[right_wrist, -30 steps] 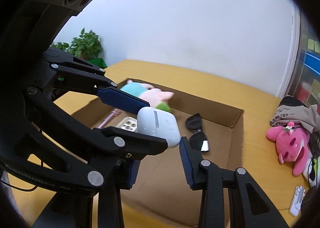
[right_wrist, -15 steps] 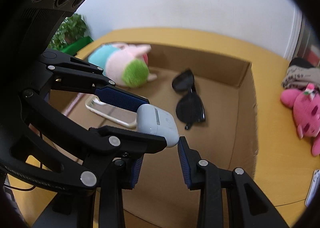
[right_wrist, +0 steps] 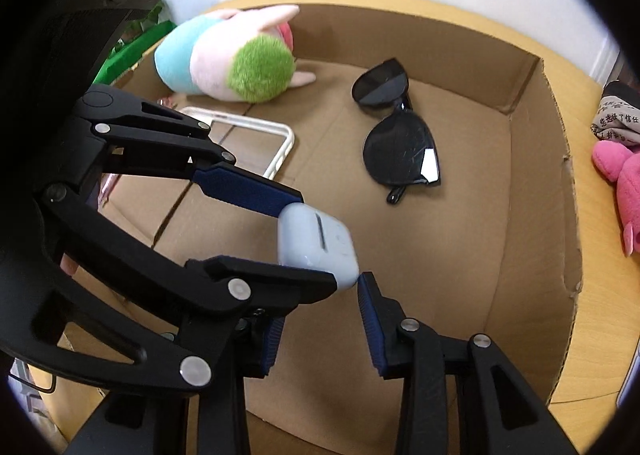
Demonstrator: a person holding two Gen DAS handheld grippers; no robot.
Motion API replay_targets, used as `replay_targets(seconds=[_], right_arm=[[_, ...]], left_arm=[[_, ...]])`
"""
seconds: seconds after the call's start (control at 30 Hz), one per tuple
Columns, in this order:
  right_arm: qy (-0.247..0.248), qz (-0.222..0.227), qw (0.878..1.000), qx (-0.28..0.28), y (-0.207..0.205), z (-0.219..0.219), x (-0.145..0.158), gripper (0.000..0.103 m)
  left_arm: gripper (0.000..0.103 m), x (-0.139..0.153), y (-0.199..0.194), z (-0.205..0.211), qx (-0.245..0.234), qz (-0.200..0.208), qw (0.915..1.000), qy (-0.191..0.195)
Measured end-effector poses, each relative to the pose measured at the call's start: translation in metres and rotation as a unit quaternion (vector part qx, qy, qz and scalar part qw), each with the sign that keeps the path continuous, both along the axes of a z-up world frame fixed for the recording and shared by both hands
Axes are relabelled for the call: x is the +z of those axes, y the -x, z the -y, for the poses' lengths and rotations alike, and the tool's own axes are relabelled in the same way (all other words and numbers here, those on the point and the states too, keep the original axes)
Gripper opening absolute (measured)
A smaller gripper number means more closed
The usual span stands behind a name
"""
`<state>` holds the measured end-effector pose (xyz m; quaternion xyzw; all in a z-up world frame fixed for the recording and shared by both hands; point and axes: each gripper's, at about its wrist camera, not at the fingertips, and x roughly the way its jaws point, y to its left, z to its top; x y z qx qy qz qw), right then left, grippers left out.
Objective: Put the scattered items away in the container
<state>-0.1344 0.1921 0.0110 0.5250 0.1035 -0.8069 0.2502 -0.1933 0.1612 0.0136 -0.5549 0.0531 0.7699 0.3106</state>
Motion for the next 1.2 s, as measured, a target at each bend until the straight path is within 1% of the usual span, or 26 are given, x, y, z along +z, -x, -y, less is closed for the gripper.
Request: replay_targets(seconds=[0.1,0.13,0.17,0.2,0.23,0.27,0.33,0.4,0.43,0.47,0.5,0.53,0.57,0.63,0.7,0.77,0.83,0.9,0.93,0.97,1.03,1.13,1.2], right_arm=[[-0.007,0.006,1.000,-0.002,-0.002,-0.002,0.000,0.039],[-0.005,0.008,1.000,-0.002,-0.003,-0.003,0.000,0.041],[-0.001,0.009,1.000,-0.002,-0.005,-0.004,0.001,0.048],[0.003,0.008,1.000,-0.001,-0.008,-0.006,0.003,0.051],[0.007,0.003,1.000,0.000,-0.012,-0.006,0.006,0.054],[0.010,-0.003,1.000,0.000,-0.016,-0.007,0.010,0.055],[0.016,-0.022,1.000,-0.002,-0.026,-0.010,0.020,0.055],[0.026,-0.050,0.998,-0.011,-0.040,-0.014,0.034,0.061],[0.032,-0.066,0.997,-0.017,-0.047,-0.016,0.041,0.067],[0.043,-0.086,0.995,-0.027,-0.056,-0.019,0.049,0.073],[0.055,-0.102,0.993,-0.038,-0.064,-0.021,0.056,0.076],[0.067,-0.115,0.990,-0.047,-0.070,-0.022,0.059,0.079],[0.081,-0.128,0.987,-0.056,-0.077,-0.022,0.062,0.079],[0.105,-0.150,0.981,-0.070,-0.095,-0.020,0.063,0.079],[0.110,-0.169,0.976,-0.085,-0.102,-0.012,0.058,0.079],[0.104,-0.179,0.972,-0.108,-0.110,-0.008,0.049,0.079],[0.092,-0.181,0.971,-0.128,-0.109,-0.003,0.036,0.079],[0.080,-0.183,0.970,-0.135,-0.109,0.001,0.023,0.079],[0.076,-0.193,0.969,-0.137,-0.112,0.002,0.019,0.080],[0.074,-0.211,0.965,-0.139,-0.116,0.002,0.017,0.082],[0.078,-0.232,0.959,-0.146,-0.124,0.000,0.015,0.083],[0.081,-0.276,0.946,-0.153,-0.131,0.001,0.010,0.086],[0.084,-0.292,0.940,-0.157,-0.134,0.000,0.008,0.087]], left_arm=[[0.054,0.000,-0.002,0.001,0.006,-0.003,0.9999,0.009],[0.057,0.001,-0.003,0.002,0.008,-0.004,0.9999,0.010],[0.058,0.003,-0.005,0.004,0.012,-0.007,0.9999,0.010],[0.059,0.006,-0.007,0.006,0.016,-0.010,0.9998,0.009],[0.060,0.009,-0.009,0.008,0.019,-0.014,0.9997,0.006],[0.062,0.015,-0.013,0.012,0.024,-0.019,0.9995,0.003],[0.068,0.029,-0.027,0.020,0.041,-0.041,0.9983,-0.004],[0.073,0.045,-0.044,0.030,0.059,-0.072,0.9956,-0.007],[0.077,0.053,-0.055,0.035,0.074,-0.093,0.9929,-0.008],[0.081,0.062,-0.069,0.041,0.091,-0.118,0.9889,-0.008],[0.086,0.069,-0.081,0.048,0.106,-0.140,0.9844,-0.007],[0.089,0.075,-0.095,0.056,0.124,-0.163,0.9788,-0.005],[0.091,0.078,-0.110,0.065,0.144,-0.186,0.9719,-0.003],[0.103,0.079,-0.134,0.083,0.189,-0.222,0.9566,0.009],[0.103,0.072,-0.152,0.102,0.230,-0.242,0.9423,0.017],[0.103,0.057,-0.164,0.119,0.278,-0.248,0.9276,0.027],[0.103,0.040,-0.171,0.135,0.317,-0.254,0.9131,0.039],[0.103,0.023,-0.175,0.145,0.348,-0.262,0.8987,0.053],[0.103,0.016,-0.177,0.147,0.356,-0.267,0.8935,0.059],[0.103,0.010,-0.179,0.149,0.358,-0.272,0.8908,0.063],[0.103,-0.001,-0.184,0.149,0.350,-0.287,0.8892,0.063],[0.103,-0.002,-0.193,0.150,0.351,-0.322,0.8779,0.052],[0.103,-0.003,-0.198,0.150,0.352,-0.337,0.8721,0.047]])
